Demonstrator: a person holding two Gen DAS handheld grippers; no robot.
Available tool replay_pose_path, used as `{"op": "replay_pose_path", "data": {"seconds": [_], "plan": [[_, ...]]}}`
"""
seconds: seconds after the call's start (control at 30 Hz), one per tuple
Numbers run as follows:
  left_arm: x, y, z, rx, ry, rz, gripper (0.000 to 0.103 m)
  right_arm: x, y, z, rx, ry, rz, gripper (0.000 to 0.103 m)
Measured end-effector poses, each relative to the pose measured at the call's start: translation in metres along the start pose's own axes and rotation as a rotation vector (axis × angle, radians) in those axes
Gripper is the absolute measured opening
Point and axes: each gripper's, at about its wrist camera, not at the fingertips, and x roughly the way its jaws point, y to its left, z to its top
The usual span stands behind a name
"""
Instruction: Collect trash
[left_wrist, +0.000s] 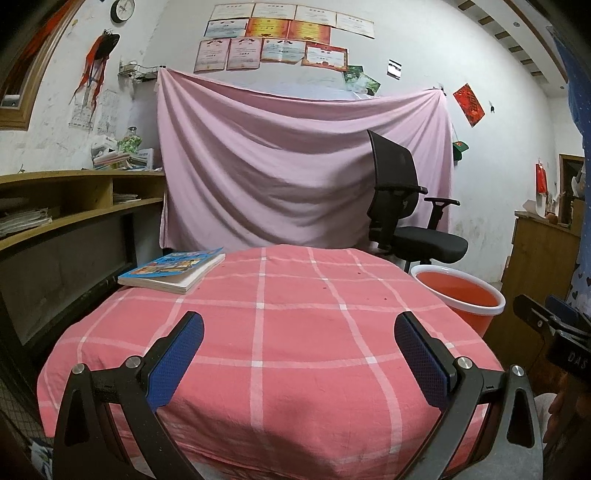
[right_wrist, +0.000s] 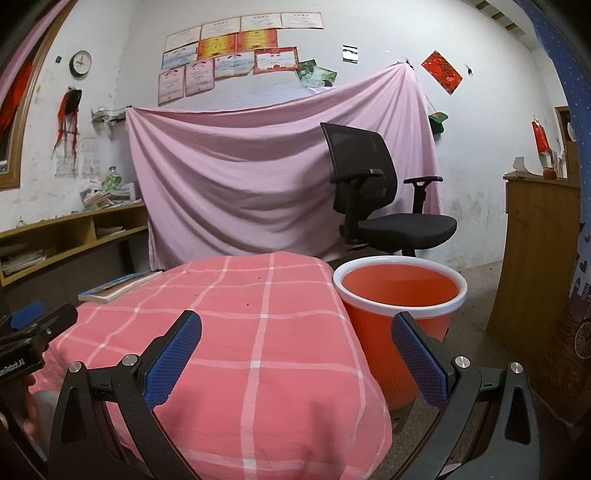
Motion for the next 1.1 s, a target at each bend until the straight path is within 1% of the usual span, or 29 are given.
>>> {"op": "replay_pose_path", "data": {"seconds": [1.1], "plan": [[-0.002, 0.0006, -0.0019, 0.0, -0.003, 0.002, 0.101, 0.0001, 0.0009, 0.0001, 0.002, 0.001, -0.001, 0.103]]}}
